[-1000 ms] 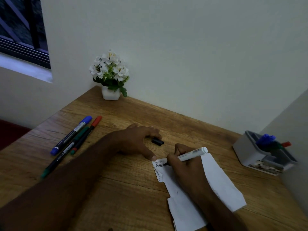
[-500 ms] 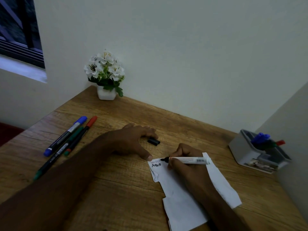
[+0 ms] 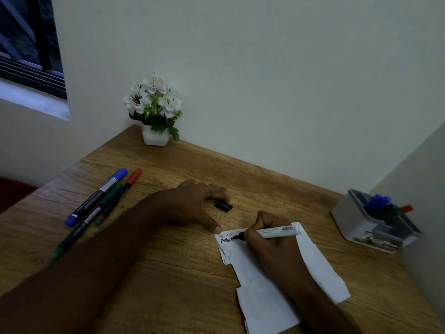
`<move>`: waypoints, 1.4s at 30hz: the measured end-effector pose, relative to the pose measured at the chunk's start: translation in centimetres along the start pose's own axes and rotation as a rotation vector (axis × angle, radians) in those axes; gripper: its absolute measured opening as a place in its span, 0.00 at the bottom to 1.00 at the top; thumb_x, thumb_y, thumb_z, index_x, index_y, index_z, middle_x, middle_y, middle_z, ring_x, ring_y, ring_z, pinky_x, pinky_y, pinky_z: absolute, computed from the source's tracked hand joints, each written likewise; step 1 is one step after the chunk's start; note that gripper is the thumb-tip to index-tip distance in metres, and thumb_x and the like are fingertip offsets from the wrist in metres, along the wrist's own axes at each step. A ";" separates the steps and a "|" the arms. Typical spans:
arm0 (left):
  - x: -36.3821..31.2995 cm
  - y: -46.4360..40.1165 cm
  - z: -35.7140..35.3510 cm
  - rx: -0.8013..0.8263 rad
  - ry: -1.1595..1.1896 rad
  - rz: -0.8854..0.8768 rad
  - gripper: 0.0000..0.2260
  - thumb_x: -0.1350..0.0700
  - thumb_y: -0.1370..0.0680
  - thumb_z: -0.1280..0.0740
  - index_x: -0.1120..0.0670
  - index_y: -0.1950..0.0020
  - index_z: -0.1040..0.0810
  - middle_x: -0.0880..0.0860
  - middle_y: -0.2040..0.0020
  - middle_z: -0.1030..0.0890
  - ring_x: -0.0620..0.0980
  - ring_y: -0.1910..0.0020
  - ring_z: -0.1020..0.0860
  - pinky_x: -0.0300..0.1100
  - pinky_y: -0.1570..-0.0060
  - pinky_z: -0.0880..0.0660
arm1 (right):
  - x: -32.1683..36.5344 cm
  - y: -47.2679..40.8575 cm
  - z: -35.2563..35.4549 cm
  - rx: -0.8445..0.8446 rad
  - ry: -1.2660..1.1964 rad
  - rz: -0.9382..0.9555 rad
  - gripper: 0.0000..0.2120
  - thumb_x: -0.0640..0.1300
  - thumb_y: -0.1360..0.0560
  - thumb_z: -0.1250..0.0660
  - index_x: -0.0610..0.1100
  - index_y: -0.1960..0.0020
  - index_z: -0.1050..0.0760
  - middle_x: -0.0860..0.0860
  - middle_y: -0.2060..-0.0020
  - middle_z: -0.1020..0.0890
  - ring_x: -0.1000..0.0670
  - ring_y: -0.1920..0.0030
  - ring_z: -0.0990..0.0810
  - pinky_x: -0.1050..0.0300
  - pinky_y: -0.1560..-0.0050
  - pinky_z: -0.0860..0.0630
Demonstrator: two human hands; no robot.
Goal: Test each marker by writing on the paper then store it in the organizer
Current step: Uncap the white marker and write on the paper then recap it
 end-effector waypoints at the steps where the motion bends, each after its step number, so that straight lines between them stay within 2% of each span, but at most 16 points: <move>1: 0.0 0.1 0.0 -0.003 0.002 0.004 0.36 0.42 0.30 0.26 0.39 0.25 0.38 0.42 0.21 0.47 0.46 0.22 0.53 0.49 0.26 0.60 | -0.1 -0.1 0.0 -0.001 0.014 0.006 0.10 0.48 0.25 0.31 0.44 0.61 0.23 0.58 0.70 0.21 0.61 0.67 0.22 0.69 0.69 0.28; 5: -0.1 0.0 0.0 -0.006 -0.009 -0.001 0.36 0.41 0.30 0.26 0.39 0.25 0.38 0.41 0.21 0.47 0.45 0.22 0.52 0.50 0.25 0.60 | -0.3 -0.1 -0.1 -0.014 0.022 0.004 0.12 0.51 0.27 0.31 0.45 0.64 0.24 0.54 0.71 0.21 0.59 0.68 0.23 0.67 0.70 0.29; 9: -0.4 0.3 0.1 0.005 0.009 0.023 0.36 0.41 0.30 0.26 0.38 0.25 0.38 0.42 0.21 0.48 0.48 0.22 0.53 0.49 0.26 0.60 | -0.5 -0.1 -0.2 -0.058 -0.025 -0.013 0.16 0.61 0.33 0.34 0.49 0.68 0.28 0.55 0.73 0.22 0.57 0.70 0.24 0.65 0.70 0.30; 11: -0.6 0.4 0.2 0.009 0.017 0.027 0.36 0.42 0.30 0.26 0.39 0.25 0.38 0.42 0.21 0.48 0.48 0.22 0.53 0.49 0.26 0.59 | -0.7 -0.2 -0.1 -0.048 0.041 -0.057 0.14 0.58 0.29 0.32 0.49 0.66 0.26 0.53 0.72 0.21 0.56 0.69 0.23 0.65 0.69 0.30; 13: -0.7 0.5 0.3 0.009 0.023 0.034 0.36 0.42 0.30 0.26 0.38 0.25 0.38 0.42 0.21 0.48 0.48 0.22 0.54 0.50 0.26 0.58 | -0.9 -0.3 -0.1 -0.040 0.043 -0.057 0.13 0.53 0.27 0.31 0.46 0.64 0.24 0.50 0.69 0.19 0.52 0.68 0.22 0.61 0.69 0.27; 16: -0.9 0.7 0.3 0.014 0.019 0.039 0.36 0.43 0.29 0.26 0.39 0.24 0.39 0.42 0.21 0.49 0.48 0.22 0.54 0.49 0.26 0.59 | -1.0 -0.3 -0.3 -0.045 0.028 -0.031 0.11 0.49 0.27 0.30 0.44 0.64 0.24 0.54 0.70 0.20 0.55 0.69 0.22 0.66 0.72 0.28; 20: -1.0 0.7 0.4 0.012 0.013 0.030 0.36 0.44 0.29 0.27 0.40 0.24 0.39 0.42 0.21 0.48 0.46 0.22 0.53 0.49 0.26 0.60 | -1.2 -0.4 -0.3 -0.052 0.028 -0.013 0.12 0.55 0.29 0.32 0.47 0.63 0.24 0.52 0.68 0.19 0.53 0.68 0.20 0.62 0.69 0.26; 24: -0.9 0.6 0.3 0.004 0.005 0.033 0.36 0.43 0.29 0.26 0.40 0.24 0.39 0.42 0.21 0.48 0.47 0.22 0.53 0.49 0.26 0.59 | -1.3 -0.4 -0.8 -0.048 -0.017 -0.045 0.16 0.61 0.33 0.35 0.49 0.66 0.26 0.52 0.71 0.21 0.52 0.69 0.23 0.57 0.68 0.26; 27: -0.6 0.5 0.3 0.000 0.010 0.038 0.37 0.42 0.29 0.26 0.39 0.25 0.39 0.42 0.21 0.48 0.48 0.22 0.53 0.49 0.26 0.58 | -1.4 -0.4 -0.5 -0.086 -0.013 -0.023 0.10 0.51 0.26 0.31 0.49 0.64 0.24 0.55 0.69 0.20 0.56 0.66 0.21 0.66 0.68 0.28; 30: -0.2 0.2 0.1 -0.005 0.016 0.039 0.37 0.40 0.31 0.26 0.38 0.25 0.38 0.42 0.21 0.48 0.50 0.22 0.53 0.50 0.26 0.58 | -1.4 -0.4 -0.3 -0.116 -0.198 -0.089 0.11 0.52 0.24 0.30 0.48 0.62 0.21 0.55 0.64 0.18 0.56 0.62 0.19 0.65 0.62 0.27; 32: -0.1 0.2 0.1 -0.003 0.006 0.031 0.36 0.40 0.30 0.26 0.38 0.25 0.38 0.42 0.21 0.47 0.50 0.22 0.53 0.50 0.26 0.58 | -1.3 -0.6 0.0 -0.061 -0.144 -0.013 0.10 0.53 0.25 0.30 0.49 0.61 0.21 0.55 0.62 0.18 0.56 0.60 0.19 0.64 0.60 0.26; 35: -0.1 0.2 0.1 -0.007 0.011 0.018 0.36 0.41 0.30 0.26 0.39 0.25 0.38 0.43 0.21 0.47 0.48 0.22 0.52 0.49 0.26 0.58 | -1.2 -0.5 0.7 -0.027 -0.077 0.017 0.08 0.45 0.26 0.27 0.50 0.62 0.23 0.54 0.68 0.20 0.64 0.64 0.20 0.71 0.66 0.27; 36: -0.1 0.1 0.1 -0.007 0.012 0.019 0.36 0.40 0.30 0.26 0.39 0.25 0.38 0.42 0.21 0.47 0.48 0.22 0.52 0.49 0.26 0.58 | -1.2 -0.5 0.9 -0.035 -0.053 0.018 0.09 0.46 0.26 0.27 0.50 0.63 0.24 0.53 0.70 0.20 0.63 0.65 0.20 0.70 0.68 0.27; 39: 0.1 0.1 0.0 -0.007 0.008 0.021 0.37 0.40 0.31 0.26 0.38 0.25 0.38 0.42 0.21 0.47 0.47 0.22 0.53 0.49 0.26 0.58 | -1.3 -0.2 0.7 -0.056 0.081 0.006 0.14 0.58 0.29 0.32 0.48 0.64 0.24 0.54 0.67 0.18 0.54 0.65 0.19 0.60 0.69 0.23; 41: -0.1 0.1 0.0 -0.006 0.015 0.016 0.36 0.40 0.31 0.26 0.38 0.25 0.38 0.42 0.21 0.47 0.47 0.22 0.53 0.49 0.26 0.59 | -1.2 -0.1 0.6 -0.055 0.103 -0.002 0.15 0.57 0.29 0.33 0.46 0.64 0.25 0.54 0.66 0.18 0.51 0.65 0.19 0.57 0.69 0.23; 42: -0.2 0.2 0.0 -0.003 0.018 0.013 0.36 0.41 0.30 0.26 0.38 0.25 0.38 0.42 0.21 0.47 0.46 0.22 0.53 0.49 0.26 0.59 | -0.9 -0.1 0.7 -0.058 0.083 0.006 0.13 0.52 0.27 0.31 0.44 0.64 0.24 0.53 0.65 0.19 0.51 0.64 0.20 0.59 0.69 0.24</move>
Point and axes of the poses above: each hand's wrist, its own y-axis away from the middle knuckle, its own z-axis out of the back of the hand, x = y × z, the point moved 1 cm from there along -y, towards the middle knuckle
